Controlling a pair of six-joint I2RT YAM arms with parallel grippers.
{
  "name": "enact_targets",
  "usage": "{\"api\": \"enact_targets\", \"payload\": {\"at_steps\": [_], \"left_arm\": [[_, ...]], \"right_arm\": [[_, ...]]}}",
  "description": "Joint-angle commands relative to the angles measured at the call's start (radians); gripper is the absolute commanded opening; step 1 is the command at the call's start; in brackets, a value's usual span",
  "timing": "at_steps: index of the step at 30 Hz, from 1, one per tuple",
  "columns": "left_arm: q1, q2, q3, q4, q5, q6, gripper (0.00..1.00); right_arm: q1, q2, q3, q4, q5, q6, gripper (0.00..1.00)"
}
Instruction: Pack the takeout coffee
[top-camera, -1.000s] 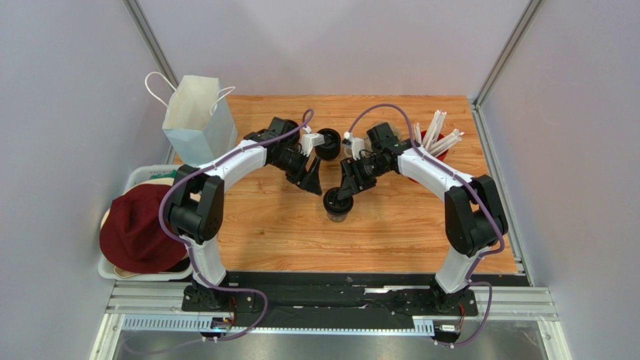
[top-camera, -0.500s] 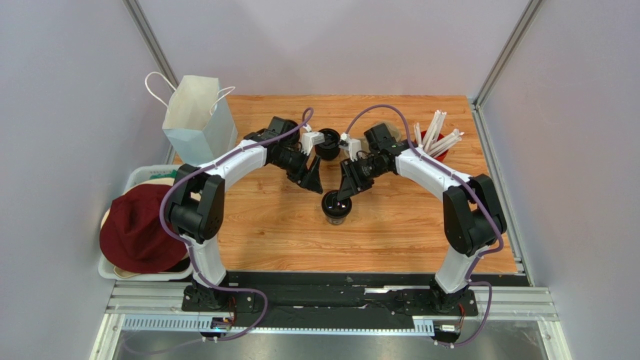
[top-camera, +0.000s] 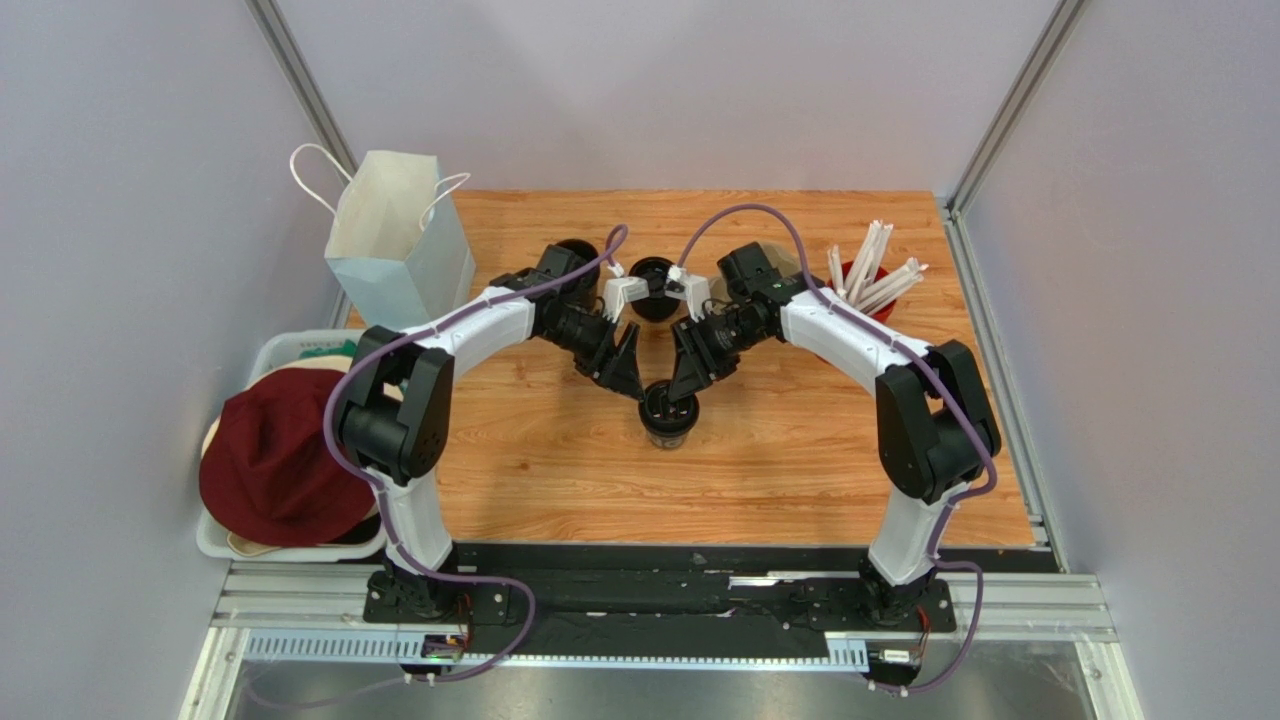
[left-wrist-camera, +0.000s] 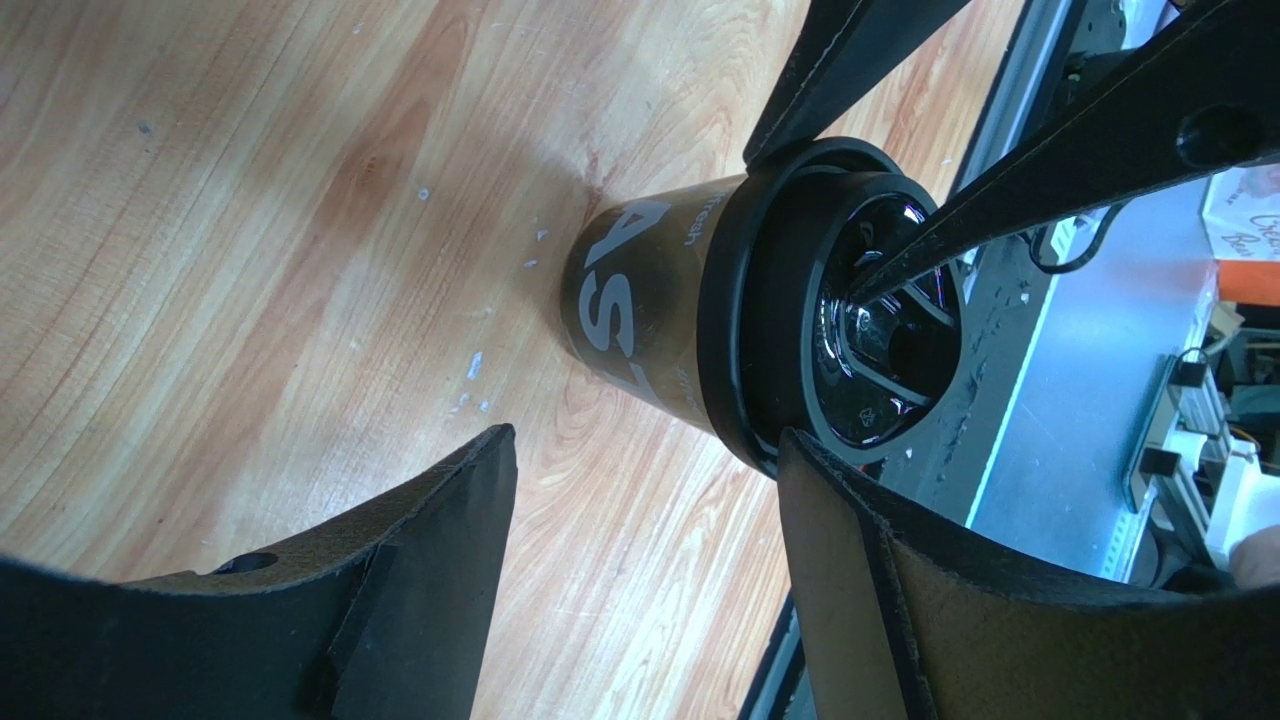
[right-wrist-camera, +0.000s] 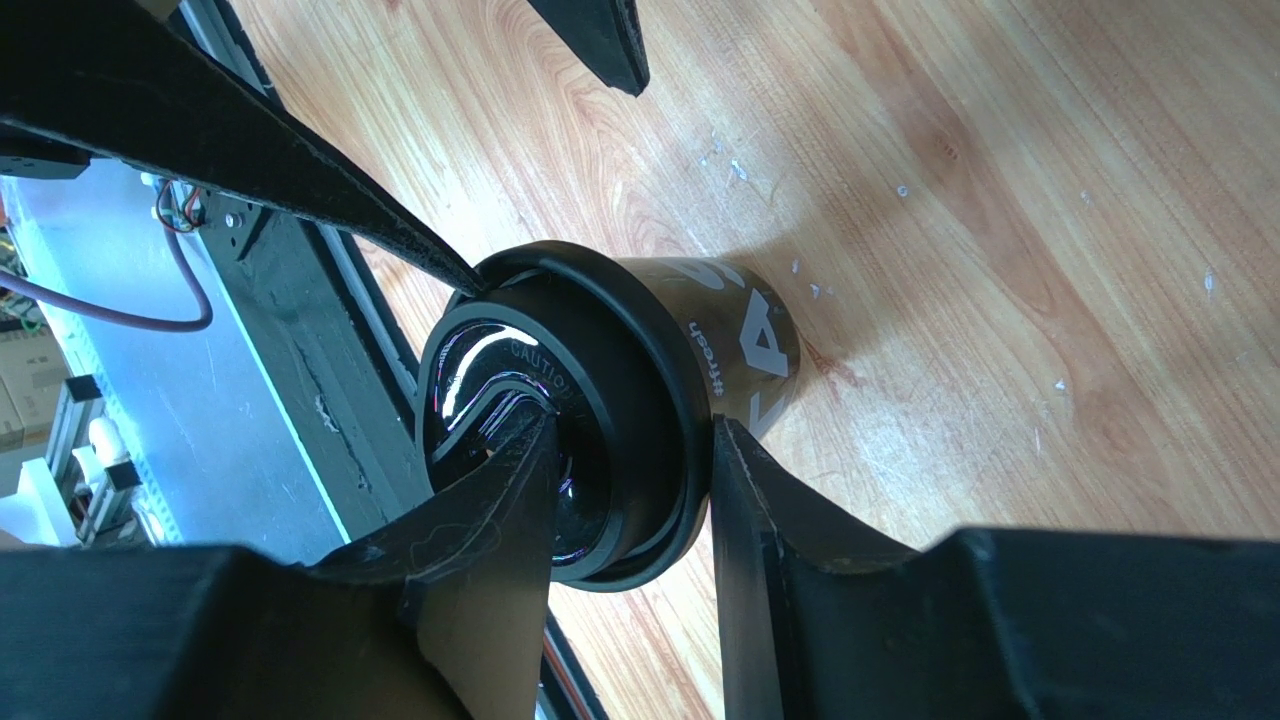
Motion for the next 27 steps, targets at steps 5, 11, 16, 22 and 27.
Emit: {"api": "enact_targets", "payload": {"at_steps": [5,11,16,22,27], "left_arm": [[-0.029,0.026,0.003,0.017,-0.013,0.043,0.7],[-0.037,0.047,-0.013,0.022,-0.101,0.04,0.66],[-0.039,0.084,-0.024,0.013,-0.174,0.045,0.6],[-0.043,0.133,-0.007,-0.023,-0.21,0.041,0.56],[-0.066,0.164,0.025,-0.068,-0.263,0.054,0.54]], "right_arm": [[0.017,0.032,-0.004,-0.006,0.087,-0.068,0.35],[0.025,0.029,-0.013,-0.004,0.106,-0.085,0.35],[0.035,0.03,-0.018,-0.003,0.129,-0.096,0.35],[0.043,0.036,-0.023,-0.001,0.149,-0.105,0.34],[0.046,0.036,-0.026,-0.004,0.162,-0.108,0.34]]}}
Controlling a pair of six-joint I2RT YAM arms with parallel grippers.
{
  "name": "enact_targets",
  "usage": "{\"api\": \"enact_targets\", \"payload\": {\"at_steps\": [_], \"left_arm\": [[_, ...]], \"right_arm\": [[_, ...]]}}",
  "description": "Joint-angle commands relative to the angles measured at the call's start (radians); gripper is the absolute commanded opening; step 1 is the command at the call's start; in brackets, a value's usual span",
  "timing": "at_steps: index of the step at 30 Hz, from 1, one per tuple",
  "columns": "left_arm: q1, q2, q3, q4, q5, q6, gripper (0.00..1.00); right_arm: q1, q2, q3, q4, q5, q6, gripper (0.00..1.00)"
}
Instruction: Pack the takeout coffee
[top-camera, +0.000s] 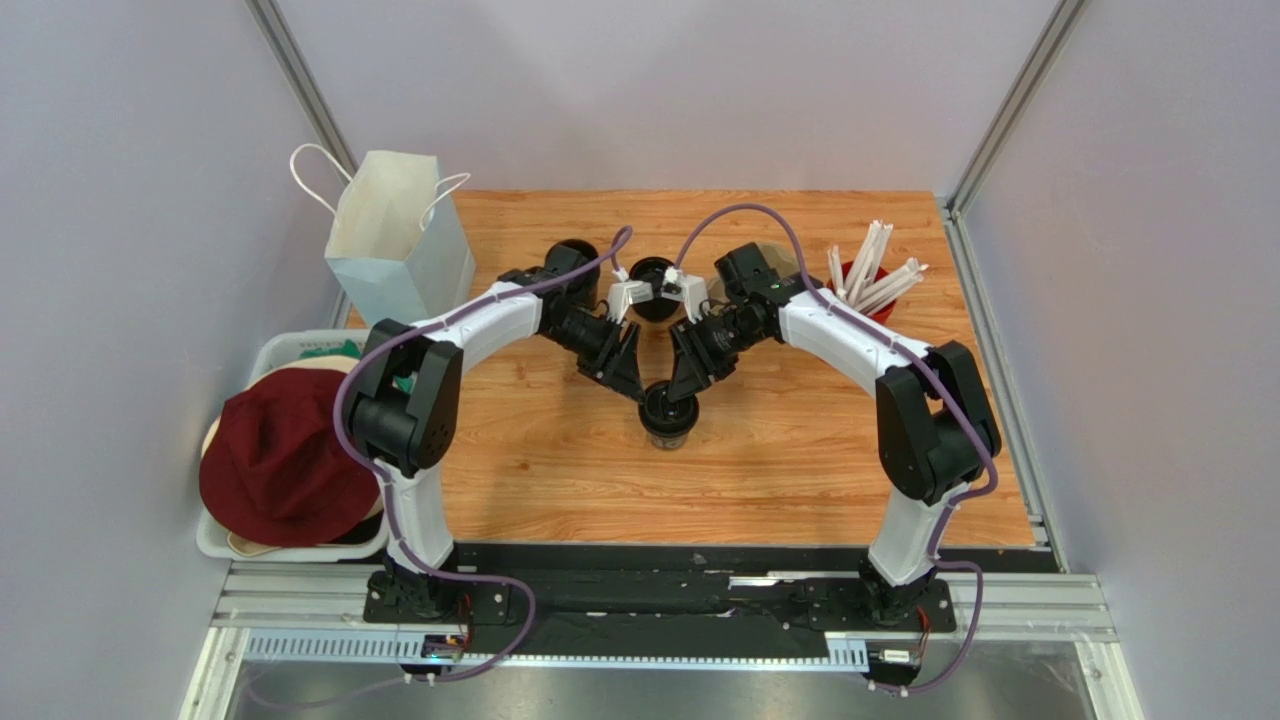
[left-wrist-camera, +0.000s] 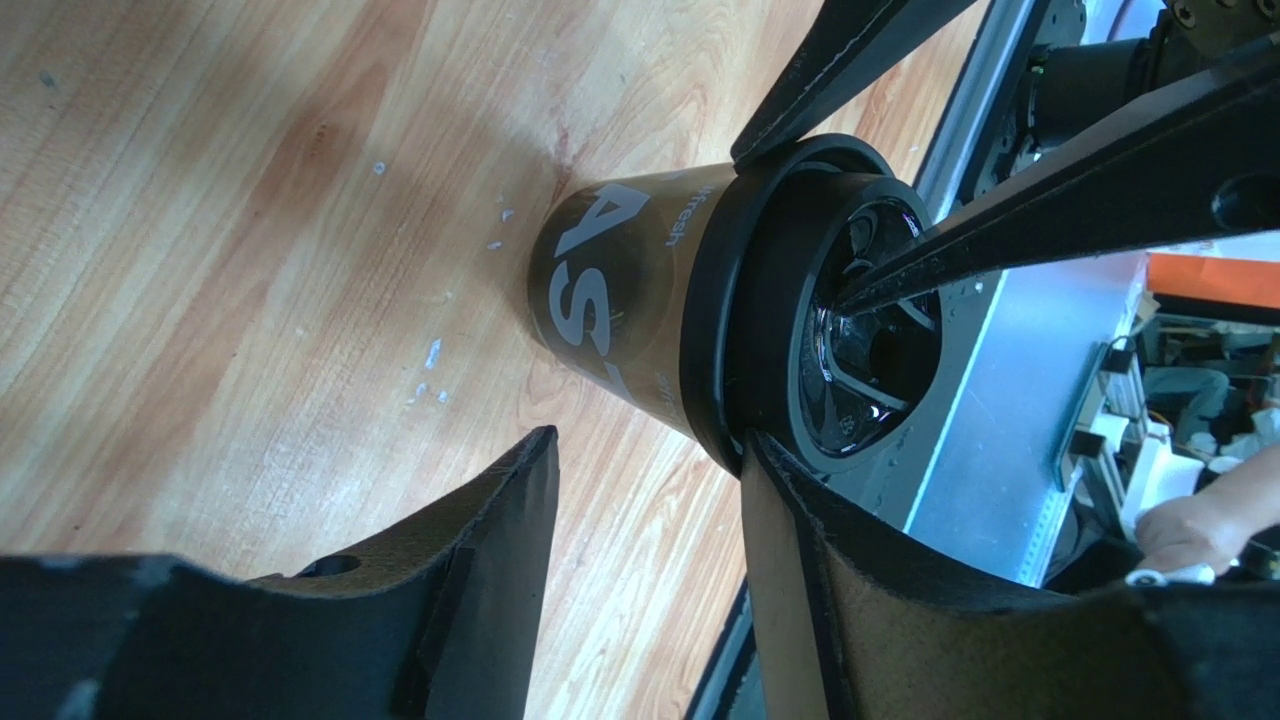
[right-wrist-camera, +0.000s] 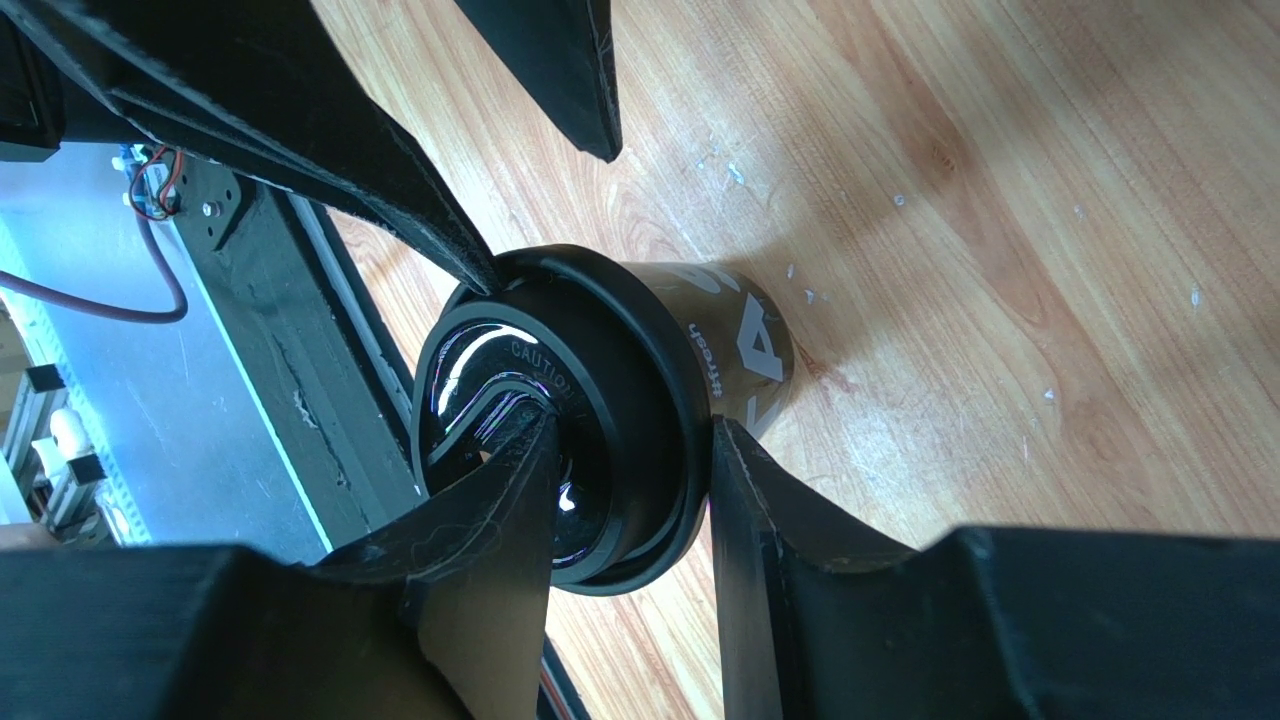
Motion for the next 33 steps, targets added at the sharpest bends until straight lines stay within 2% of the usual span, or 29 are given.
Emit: {"api": "enact_targets", "payload": {"at_steps": [1,12,16,21,27,33], "left_arm": [[-0.058,0.119,-0.008,-0.017,-0.297,0.079,0.54],[-0.085,0.191,0.03,-0.09,-0.403,0.091,0.46],[-0.087,0.189,0.038,-0.092,-0.391,0.094,0.45],[-0.081,0.113,0.052,-0.054,-0.27,0.096,0.53],[-0.065,0.001,0.141,-0.044,-0.118,0.099,0.62],[-0.061,-0.076,0.11,-0.011,-0.112,0.085,0.64]], "right_arm": [[0.036,0.037,-0.028,-0.004,0.15,-0.077,0.34],[0.058,0.029,-0.051,-0.005,0.202,-0.1,0.34],[0.062,0.027,-0.058,0.001,0.21,-0.098,0.33],[0.059,0.027,-0.059,0.001,0.214,-0.098,0.32],[0.039,0.02,-0.073,0.016,0.194,-0.075,0.31],[-0.008,-0.011,-0.09,0.068,0.205,0.01,0.31]]}}
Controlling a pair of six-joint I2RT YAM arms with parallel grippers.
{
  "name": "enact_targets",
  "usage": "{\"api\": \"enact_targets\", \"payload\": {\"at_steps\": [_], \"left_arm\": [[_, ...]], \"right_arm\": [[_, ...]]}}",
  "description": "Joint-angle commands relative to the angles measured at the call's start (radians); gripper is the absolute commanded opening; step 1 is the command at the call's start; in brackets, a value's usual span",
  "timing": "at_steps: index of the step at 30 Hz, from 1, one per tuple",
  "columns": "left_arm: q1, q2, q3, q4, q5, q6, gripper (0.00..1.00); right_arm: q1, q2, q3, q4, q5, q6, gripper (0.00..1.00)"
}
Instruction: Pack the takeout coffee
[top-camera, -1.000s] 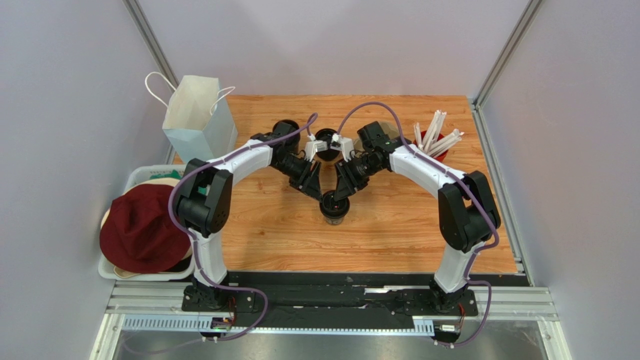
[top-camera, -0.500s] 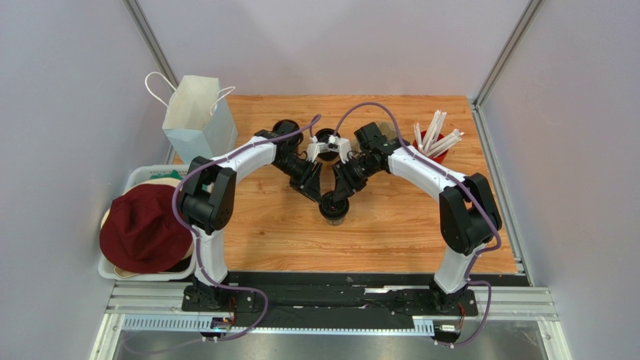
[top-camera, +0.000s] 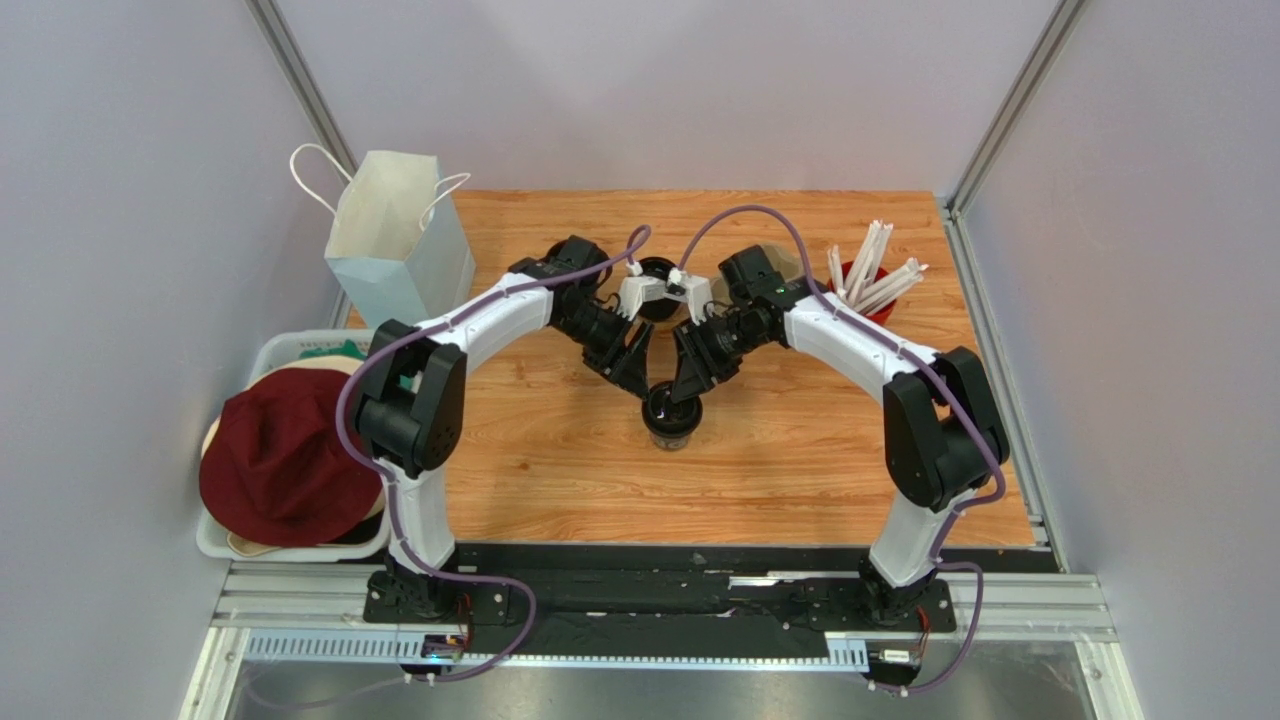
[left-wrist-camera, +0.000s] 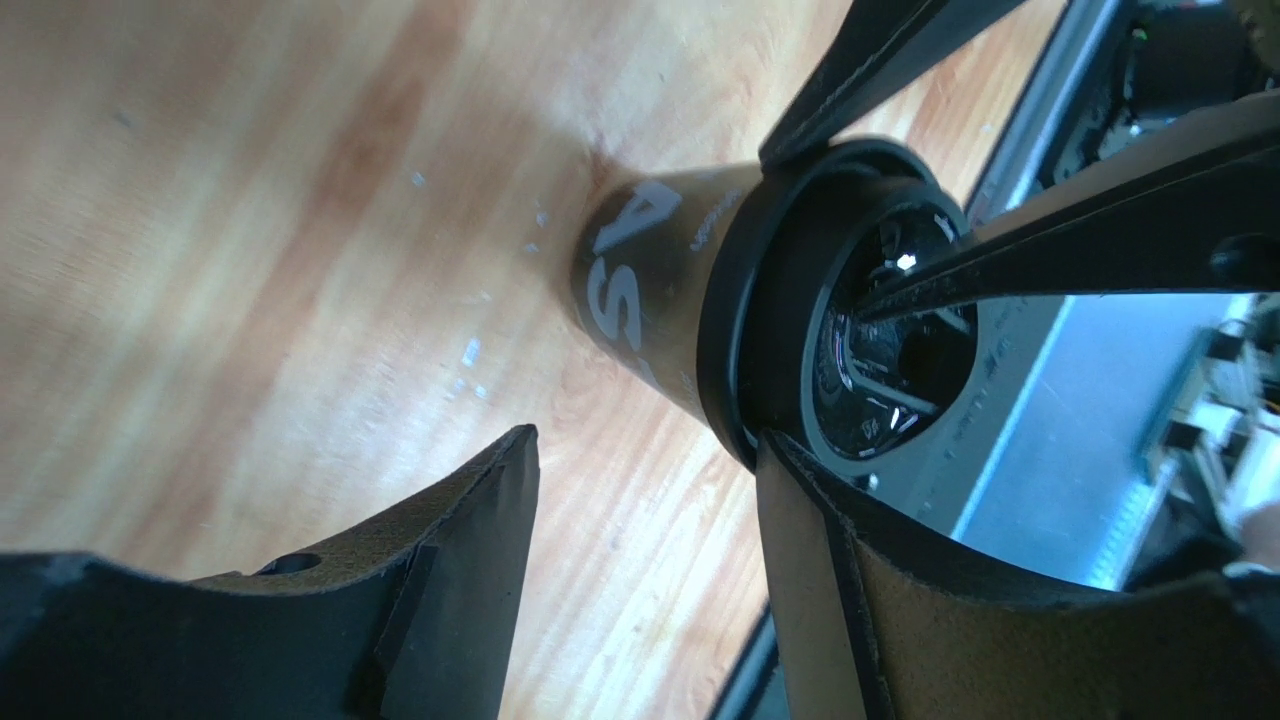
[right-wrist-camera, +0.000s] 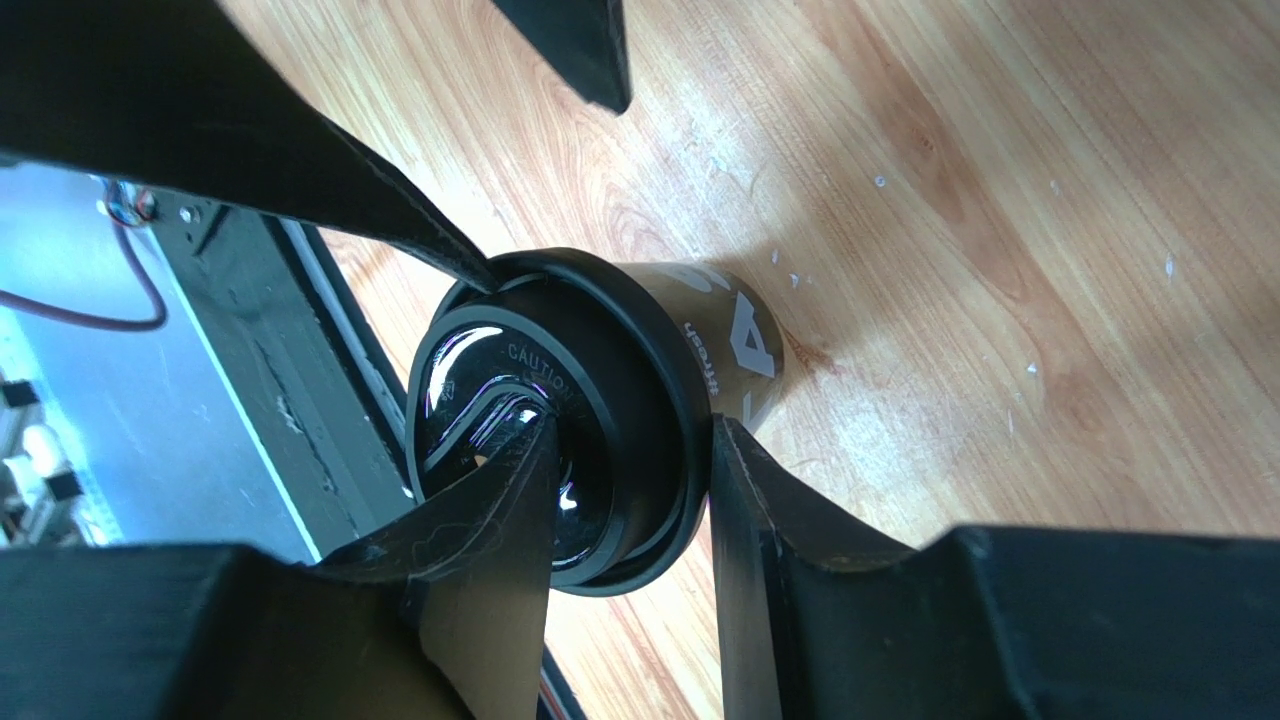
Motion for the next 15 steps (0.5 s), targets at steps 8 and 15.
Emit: {"api": "enact_targets", "payload": {"at_steps": [8,15], "left_arm": [[0.016,-0.175,-0.045,0.179,0.052,0.0,0.67],[0.017,-0.195,-0.045,0.157,0.044,0.017,0.67]], "right_arm": [[-0.016,-0.038,-0.082,0.115,0.231,0.081,0.32],[-0.039,-0.07,-0.059,0.094,0.199,0.066,0.48]]}}
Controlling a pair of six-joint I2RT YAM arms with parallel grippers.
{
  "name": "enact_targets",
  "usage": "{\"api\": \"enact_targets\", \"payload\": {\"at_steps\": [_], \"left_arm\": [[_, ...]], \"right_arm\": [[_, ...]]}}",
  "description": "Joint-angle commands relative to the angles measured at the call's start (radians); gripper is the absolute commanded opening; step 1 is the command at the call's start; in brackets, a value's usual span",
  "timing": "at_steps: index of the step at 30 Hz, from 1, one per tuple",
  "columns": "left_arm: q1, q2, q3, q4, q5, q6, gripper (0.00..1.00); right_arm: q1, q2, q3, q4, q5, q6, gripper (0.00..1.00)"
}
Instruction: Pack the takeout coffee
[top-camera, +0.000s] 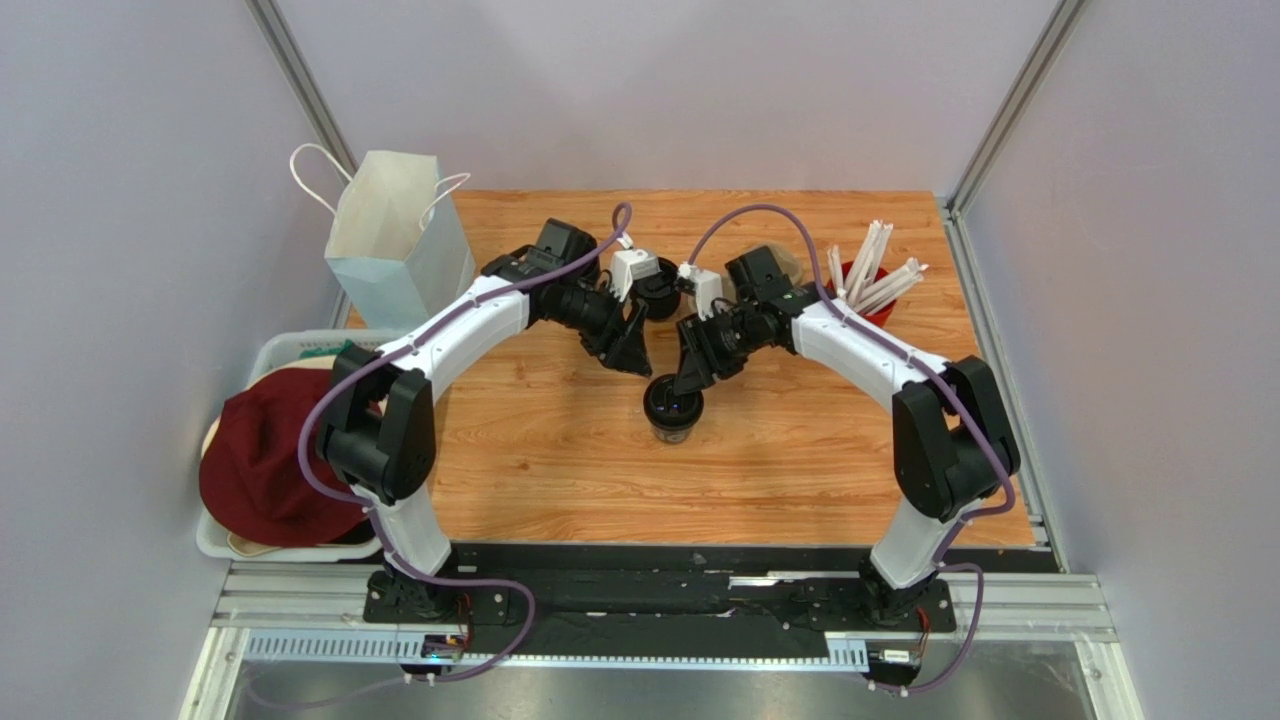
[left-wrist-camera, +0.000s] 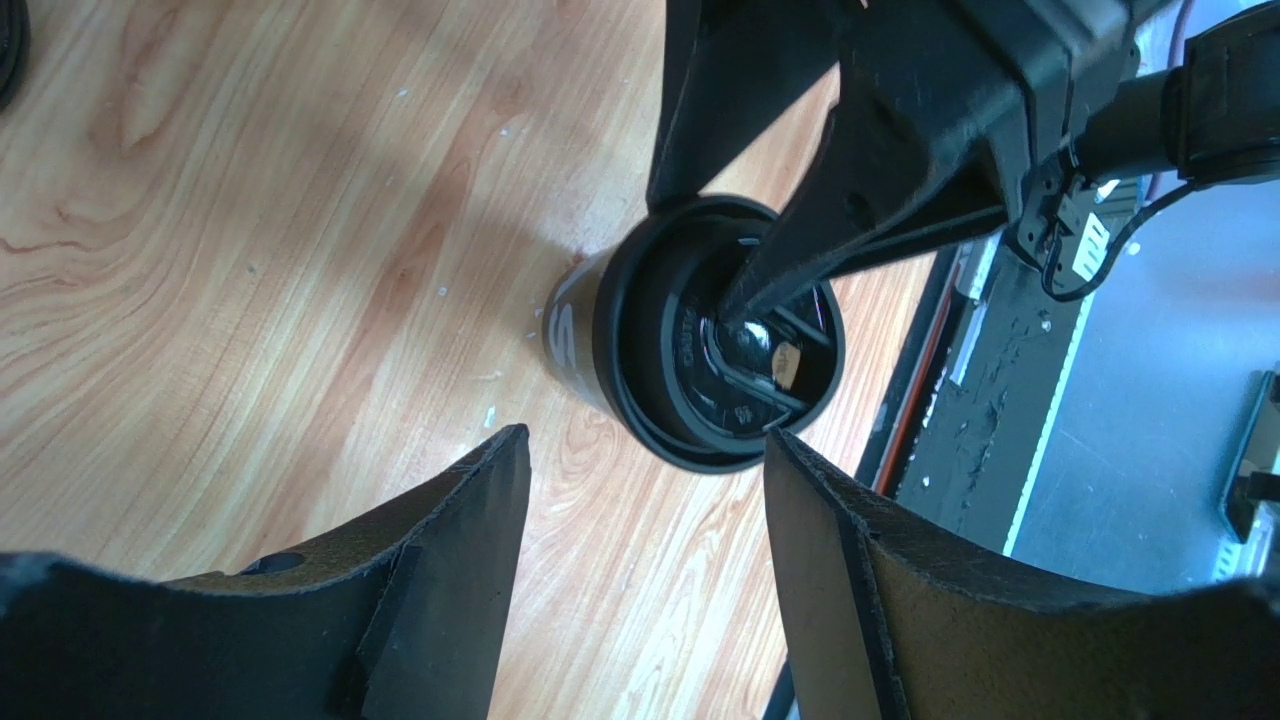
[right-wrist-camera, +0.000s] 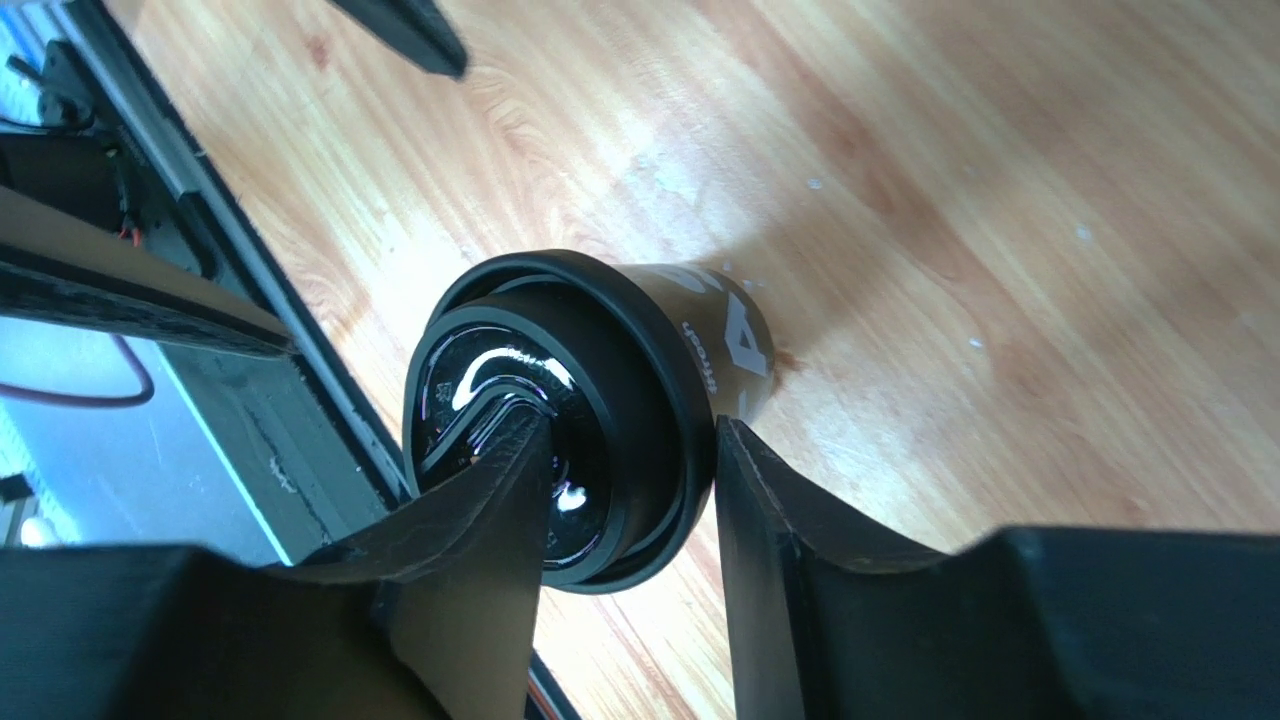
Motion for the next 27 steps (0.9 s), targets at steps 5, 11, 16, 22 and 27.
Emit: {"api": "enact_targets", "payload": {"at_steps": [5,11,16,22,27], "left_arm": [[0.002,-0.022,-0.003,0.018,0.026,0.015,0.67],[0.005,-0.038,0.009,0.006,0.023,0.027,0.68],[0.016,-0.058,0.017,-0.002,0.02,0.032,0.68],[0.016,-0.053,0.006,0.006,0.023,0.026,0.68],[0.018,-0.051,0.006,0.009,0.02,0.024,0.68]], "right_arm": [[-0.023,-0.031,0.032,-0.039,0.135,-0.074,0.62],[-0.029,-0.068,0.061,-0.063,0.148,-0.114,0.68],[-0.029,-0.092,0.072,-0.082,0.09,-0.125,0.68],[-0.01,-0.077,0.039,-0.068,0.073,-0.12,0.68],[-0.012,-0.101,0.065,-0.057,0.087,-0.112,0.69]]}}
